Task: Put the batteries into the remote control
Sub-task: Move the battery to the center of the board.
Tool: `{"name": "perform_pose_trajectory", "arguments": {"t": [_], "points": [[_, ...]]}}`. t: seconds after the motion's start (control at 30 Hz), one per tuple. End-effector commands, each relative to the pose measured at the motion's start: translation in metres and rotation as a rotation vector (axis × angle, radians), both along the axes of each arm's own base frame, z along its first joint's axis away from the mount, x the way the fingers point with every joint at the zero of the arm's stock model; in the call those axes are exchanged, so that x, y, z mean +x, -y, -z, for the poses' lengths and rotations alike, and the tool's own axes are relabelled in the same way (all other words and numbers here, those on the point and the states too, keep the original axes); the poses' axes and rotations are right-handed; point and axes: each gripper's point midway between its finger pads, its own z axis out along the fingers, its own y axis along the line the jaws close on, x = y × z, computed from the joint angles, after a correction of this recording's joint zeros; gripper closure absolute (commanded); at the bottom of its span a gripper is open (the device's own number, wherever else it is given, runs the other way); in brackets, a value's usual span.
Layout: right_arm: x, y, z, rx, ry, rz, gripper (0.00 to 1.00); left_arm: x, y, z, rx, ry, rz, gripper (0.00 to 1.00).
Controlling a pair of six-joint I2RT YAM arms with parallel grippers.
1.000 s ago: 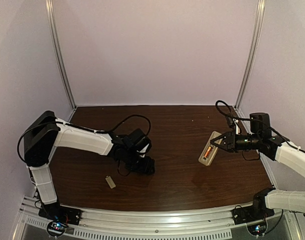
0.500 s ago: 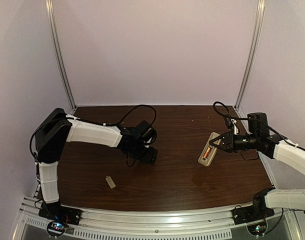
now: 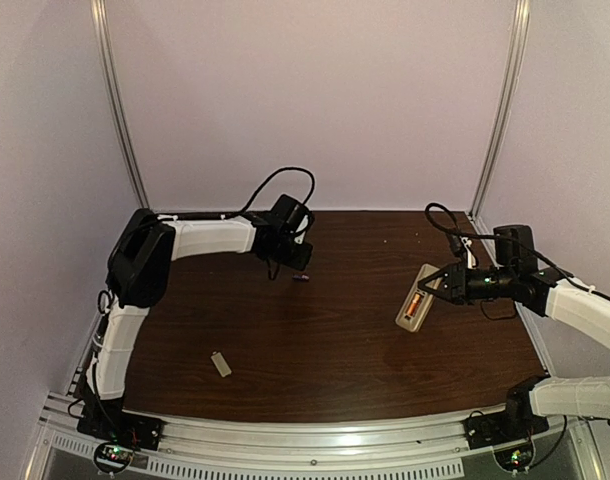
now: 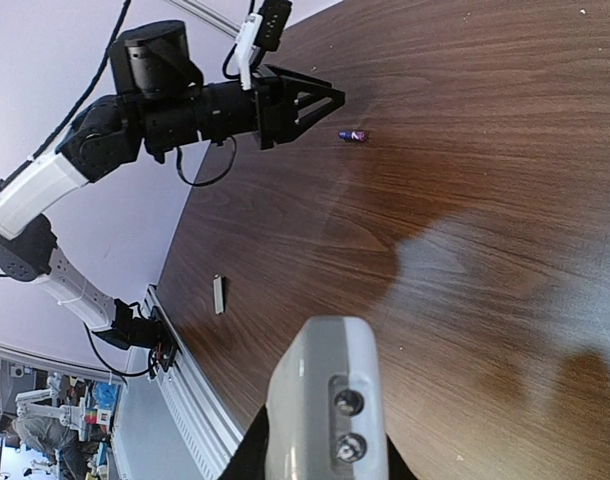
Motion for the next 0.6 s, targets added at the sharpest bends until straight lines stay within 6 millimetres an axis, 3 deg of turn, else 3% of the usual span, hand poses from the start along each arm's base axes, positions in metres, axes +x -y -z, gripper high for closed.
{"name": "perform_pose_trajectory", "arguments": {"t": [0.0,0.2,0.4,0.57], "points": [[0.007,-0.003,-0.015,0.020,0.050,0.001,1.00,0.021,0.006,0.019,0.065,0.024,0.052,0.67],[0.007,-0.001,-0.013,0.005,0.046,0.008,1.00,0.033,0.011,0.051,0.112,-0.006,0.087,0.73],[0.009,0.000,-0.016,-0.004,0.055,0.016,1.00,0.002,0.007,0.069,0.120,-0.104,0.178,0.78],[0.008,-0.001,-0.017,0.003,0.057,0.014,1.00,-0.031,-0.016,0.071,0.167,-0.158,0.207,0.78]]}}
